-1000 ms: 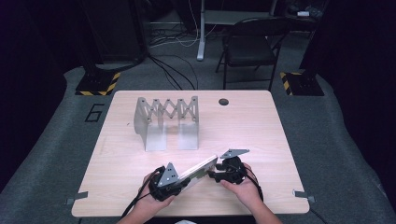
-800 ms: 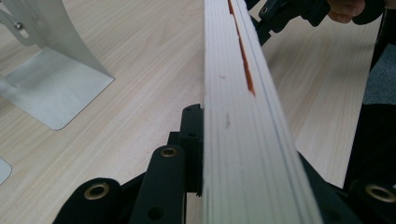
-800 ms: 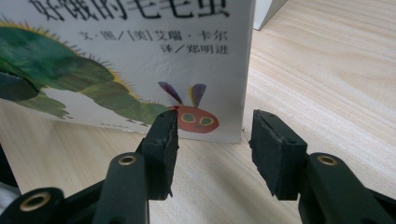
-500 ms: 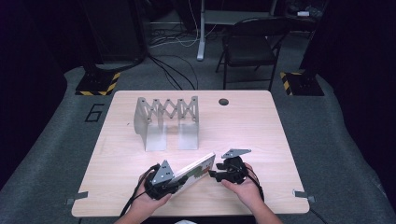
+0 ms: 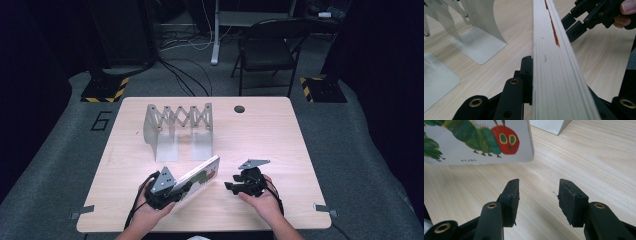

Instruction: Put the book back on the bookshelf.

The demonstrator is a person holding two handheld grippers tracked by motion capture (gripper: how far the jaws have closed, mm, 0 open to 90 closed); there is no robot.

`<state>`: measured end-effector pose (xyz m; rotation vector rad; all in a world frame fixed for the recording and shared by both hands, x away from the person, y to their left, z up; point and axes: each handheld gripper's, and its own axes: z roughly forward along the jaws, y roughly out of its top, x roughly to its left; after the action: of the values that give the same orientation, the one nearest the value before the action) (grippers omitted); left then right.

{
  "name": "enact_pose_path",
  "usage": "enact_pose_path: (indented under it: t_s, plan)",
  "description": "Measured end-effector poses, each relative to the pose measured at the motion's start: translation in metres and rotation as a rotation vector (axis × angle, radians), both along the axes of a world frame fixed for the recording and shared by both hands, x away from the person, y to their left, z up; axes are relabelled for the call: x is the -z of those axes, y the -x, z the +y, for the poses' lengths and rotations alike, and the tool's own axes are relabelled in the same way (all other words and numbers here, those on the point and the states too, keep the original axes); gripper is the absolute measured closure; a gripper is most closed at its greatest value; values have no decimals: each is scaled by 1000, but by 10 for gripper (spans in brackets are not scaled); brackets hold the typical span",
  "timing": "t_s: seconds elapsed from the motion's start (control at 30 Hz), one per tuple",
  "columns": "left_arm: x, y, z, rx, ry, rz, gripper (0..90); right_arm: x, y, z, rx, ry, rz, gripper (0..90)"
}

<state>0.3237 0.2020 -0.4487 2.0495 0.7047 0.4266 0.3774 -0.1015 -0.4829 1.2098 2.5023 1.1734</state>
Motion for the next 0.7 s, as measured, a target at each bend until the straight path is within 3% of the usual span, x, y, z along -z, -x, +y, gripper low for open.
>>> enact_pose_path:
  t_s: [0.07,0.1,0.13,0.7]
  plan:
    - [-1,-2,5,-19,1,-12,759,1,-1,-1,-3,1,-4,515]
    - [-1,-2,6,-22,7,-4,759,0,0,-2,4,7,16,515]
    - [-2,-3,9,-27,4,-5,759,1,-1,-2,-1,3,1,515]
    - [-7,-16,43,-153,29,-11,759,4,-2,-4,3,13,11,512]
